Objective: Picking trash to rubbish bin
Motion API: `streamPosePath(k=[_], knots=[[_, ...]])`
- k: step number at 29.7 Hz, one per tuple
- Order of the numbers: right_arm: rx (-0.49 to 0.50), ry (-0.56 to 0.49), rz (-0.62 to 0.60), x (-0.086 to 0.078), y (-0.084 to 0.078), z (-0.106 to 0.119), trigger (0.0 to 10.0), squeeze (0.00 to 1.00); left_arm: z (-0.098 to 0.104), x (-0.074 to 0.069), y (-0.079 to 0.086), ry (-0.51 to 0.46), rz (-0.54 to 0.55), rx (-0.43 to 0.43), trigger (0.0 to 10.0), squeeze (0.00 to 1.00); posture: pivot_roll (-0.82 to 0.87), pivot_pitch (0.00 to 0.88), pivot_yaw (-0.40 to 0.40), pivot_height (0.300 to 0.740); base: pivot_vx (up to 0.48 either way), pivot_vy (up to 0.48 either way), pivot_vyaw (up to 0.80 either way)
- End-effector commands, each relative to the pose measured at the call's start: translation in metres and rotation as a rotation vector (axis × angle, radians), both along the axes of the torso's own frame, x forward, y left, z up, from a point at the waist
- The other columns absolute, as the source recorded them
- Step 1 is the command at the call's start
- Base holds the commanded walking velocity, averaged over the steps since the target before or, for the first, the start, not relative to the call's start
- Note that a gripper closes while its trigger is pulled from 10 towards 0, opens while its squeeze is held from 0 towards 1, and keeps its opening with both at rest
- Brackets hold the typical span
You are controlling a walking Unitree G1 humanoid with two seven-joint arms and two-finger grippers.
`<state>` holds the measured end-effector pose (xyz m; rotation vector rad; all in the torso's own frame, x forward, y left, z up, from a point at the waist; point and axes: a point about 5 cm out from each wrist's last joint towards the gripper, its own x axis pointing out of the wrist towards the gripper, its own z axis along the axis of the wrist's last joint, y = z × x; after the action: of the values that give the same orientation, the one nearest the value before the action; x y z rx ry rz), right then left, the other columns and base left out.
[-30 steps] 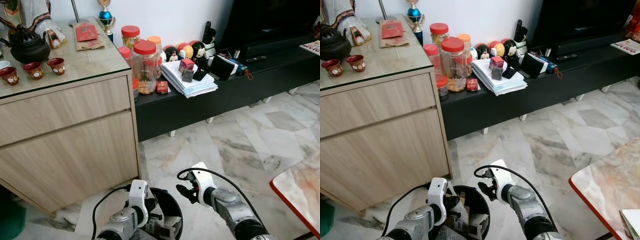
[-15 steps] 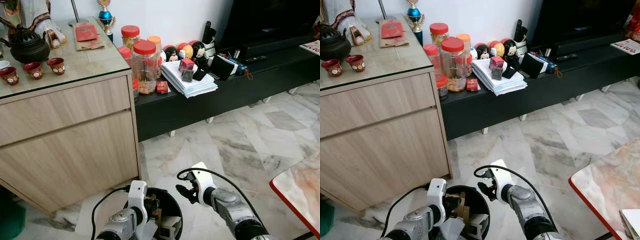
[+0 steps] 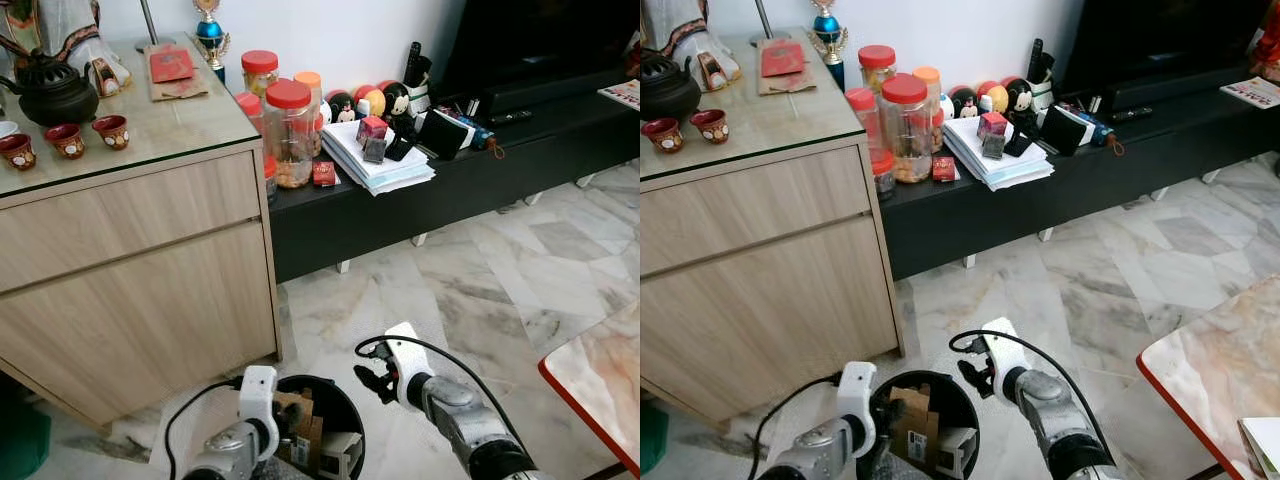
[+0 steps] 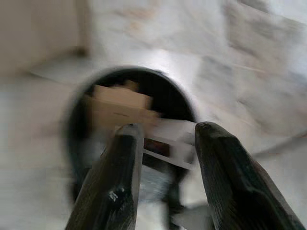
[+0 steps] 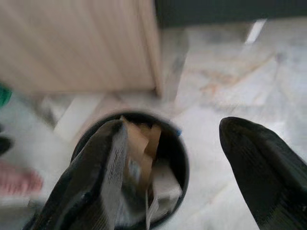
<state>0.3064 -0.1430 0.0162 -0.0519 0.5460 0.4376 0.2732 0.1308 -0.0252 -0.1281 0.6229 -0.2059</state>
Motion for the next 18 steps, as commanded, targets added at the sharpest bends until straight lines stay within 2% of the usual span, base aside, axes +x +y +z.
streamPosePath(k=[1,5,6,7,11,13,15,16,18], knots=[[0.014,0.020,-0.085,-0.009,-0.014,-0.011,10.0,0.00,-0.007,-0.009,0.018,0.007,0.065,0.083,10.0,0.00,-0.02,0.128,-0.046,0.740,0.000,0.000,0.00],[-0.040,0.080,-0.173,-0.021,-0.031,-0.026,10.0,0.00,-0.016,-0.022,0.041,0.033,0.172,0.158,10.0,0.00,-0.02,0.114,-0.046,0.740,0.000,0.000,0.00],[-0.104,0.125,-0.236,-0.031,-0.043,-0.036,10.0,0.00,-0.021,-0.031,0.051,0.057,0.211,0.195,10.0,0.00,-0.02,0.114,-0.046,0.740,0.000,0.000,0.00],[-0.104,0.125,-0.236,-0.031,-0.043,-0.036,10.0,0.00,-0.021,-0.031,0.051,0.057,0.211,0.195,10.0,0.00,-0.02,0.114,-0.046,0.740,0.000,0.000,0.00],[-0.121,0.223,-0.352,-0.055,-0.062,-0.055,10.0,0.00,-0.035,-0.055,0.065,0.118,0.252,0.262,10.0,0.00,-0.01,0.104,-0.047,0.740,0.000,0.000,0.00],[-0.117,0.230,-0.363,-0.058,-0.064,-0.056,10.0,0.00,-0.036,-0.057,0.066,0.122,0.255,0.268,10.0,0.00,-0.01,0.104,-0.047,0.740,0.000,0.000,0.00],[-0.090,0.290,-0.439,-0.076,-0.071,-0.069,10.0,0.00,-0.044,-0.074,0.071,0.163,0.268,0.327,10.0,0.00,-0.01,0.090,-0.047,0.740,0.000,0.000,0.00],[-0.090,0.290,-0.439,-0.076,-0.071,-0.069,10.0,0.00,-0.044,-0.074,0.071,0.163,0.268,0.327,10.0,0.00,-0.01,0.090,-0.047,0.740,0.000,0.000,0.00],[-0.082,0.339,-0.496,-0.093,-0.075,-0.078,10.0,0.00,-0.051,-0.087,0.075,0.198,0.289,0.365,10.0,0.00,-0.01,0.090,-0.047,0.740,0.000,0.000,0.00]])
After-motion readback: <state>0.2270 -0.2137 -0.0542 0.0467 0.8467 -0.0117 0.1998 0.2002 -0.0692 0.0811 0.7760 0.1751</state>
